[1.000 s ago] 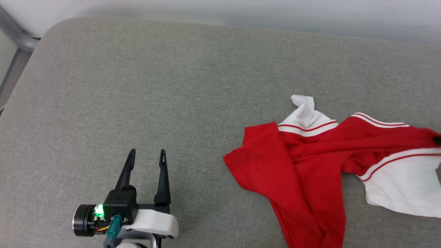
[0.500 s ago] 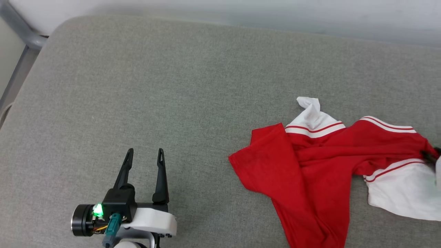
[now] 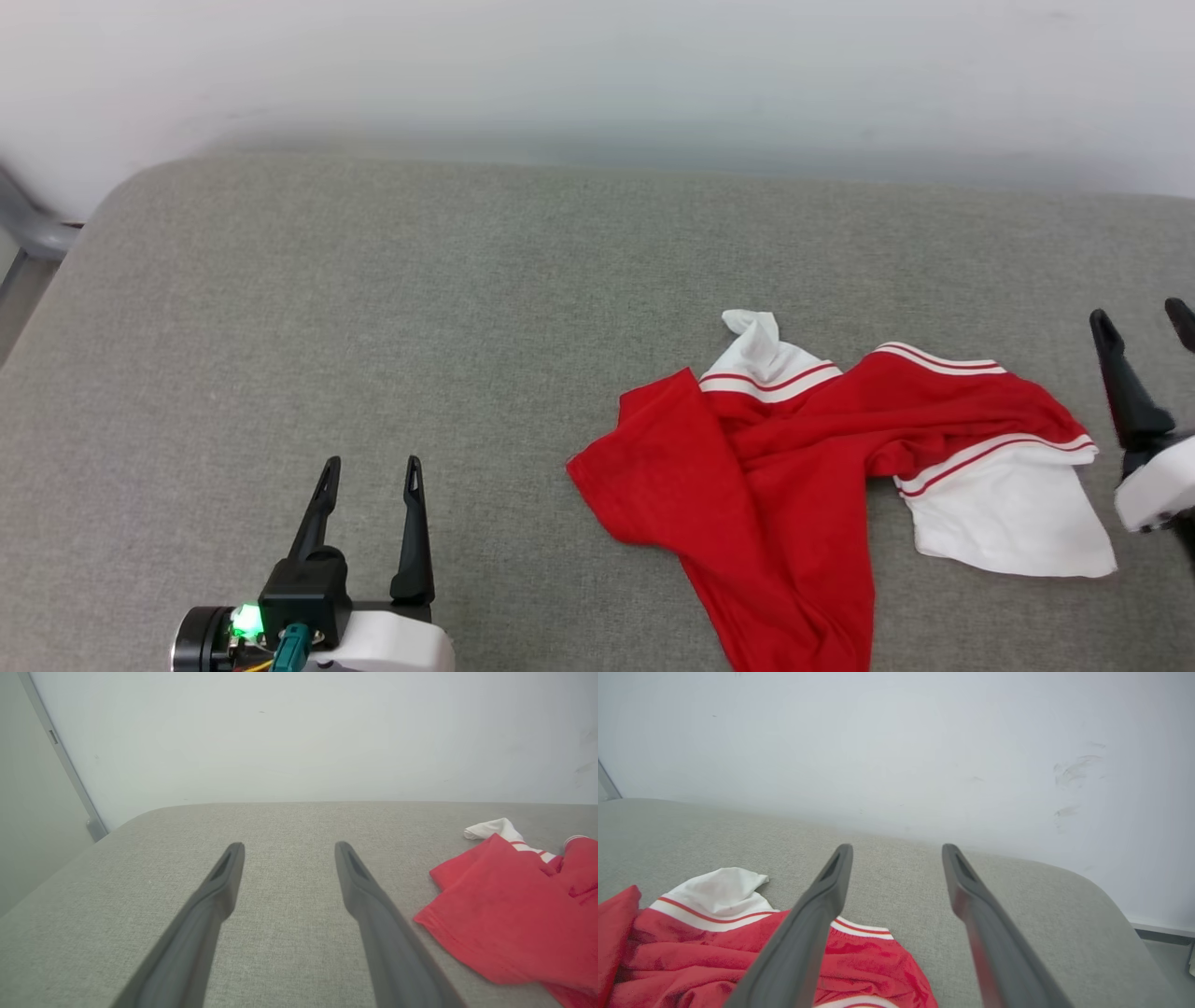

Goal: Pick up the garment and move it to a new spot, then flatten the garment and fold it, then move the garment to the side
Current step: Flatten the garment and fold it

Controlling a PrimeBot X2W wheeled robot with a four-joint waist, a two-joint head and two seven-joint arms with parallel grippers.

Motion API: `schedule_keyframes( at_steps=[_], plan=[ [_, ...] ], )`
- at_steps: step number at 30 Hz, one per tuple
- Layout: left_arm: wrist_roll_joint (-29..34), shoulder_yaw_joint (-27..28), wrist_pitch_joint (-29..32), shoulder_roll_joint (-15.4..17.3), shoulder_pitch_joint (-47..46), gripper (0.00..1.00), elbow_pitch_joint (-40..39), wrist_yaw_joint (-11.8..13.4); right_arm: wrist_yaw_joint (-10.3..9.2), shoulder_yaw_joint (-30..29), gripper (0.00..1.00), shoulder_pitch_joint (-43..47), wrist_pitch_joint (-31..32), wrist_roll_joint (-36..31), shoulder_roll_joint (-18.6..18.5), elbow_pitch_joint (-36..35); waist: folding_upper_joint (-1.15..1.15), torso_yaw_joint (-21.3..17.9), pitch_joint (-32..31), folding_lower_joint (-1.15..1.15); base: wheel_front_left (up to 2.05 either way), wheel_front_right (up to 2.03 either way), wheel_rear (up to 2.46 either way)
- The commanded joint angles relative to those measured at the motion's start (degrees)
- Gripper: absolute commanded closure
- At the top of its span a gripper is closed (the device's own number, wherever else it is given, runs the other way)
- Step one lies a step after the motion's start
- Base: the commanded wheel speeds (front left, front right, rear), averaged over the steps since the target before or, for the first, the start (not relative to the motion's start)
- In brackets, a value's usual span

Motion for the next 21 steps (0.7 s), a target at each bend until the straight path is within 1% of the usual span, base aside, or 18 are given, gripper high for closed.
schedule_keyframes(
  at_steps=[1,6,10,14,18,21],
  plan=[
    [0.36,0.33,-0.15,0.02,0.77,0.00,-0.21,-0.23,-0.06,-3.34,0.00,2.78,-1.99,-2.87,3.61,-1.96,0.00,-1.02,-1.12,0.00,0.00,0.00,0.00],
    [0.75,0.87,-0.15,0.51,1.12,0.00,-0.34,-1.13,-0.08,-11.35,0.00,10.18,-4.32,-12.67,13.78,-10.25,0.00,-1.89,-2.09,0.00,0.00,0.00,0.00],
    [1.14,1.05,-0.15,1.44,-0.42,0.00,-0.51,-2.29,-0.06,-14.55,0.00,15.73,-4.84,-17.76,20.34,-16.63,0.00,-2.27,-2.38,0.00,0.00,0.00,0.00],
    [0.53,1.05,-0.15,2.75,-3.51,0.00,-0.05,-4.60,-0.06,-15.82,0.00,19.66,-4.99,-19.73,23.96,-20.19,0.00,-2.64,-2.16,0.00,0.00,0.00,0.00],
    [-0.13,0.54,-0.15,4.87,-8.61,0.00,1.95,-8.47,-0.07,-15.66,0.00,21.43,-5.06,-20.78,25.31,-21.49,0.00,-3.56,-1.77,0.00,0.00,0.00,0.00],
    [-0.64,-0.48,-0.15,6.97,-13.85,0.00,4.77,-10.84,-0.06,-14.86,0.00,21.70,-5.04,-21.26,25.83,-21.54,0.00,-4.56,-1.31,0.00,0.00,0.00,0.00]
  ],
)
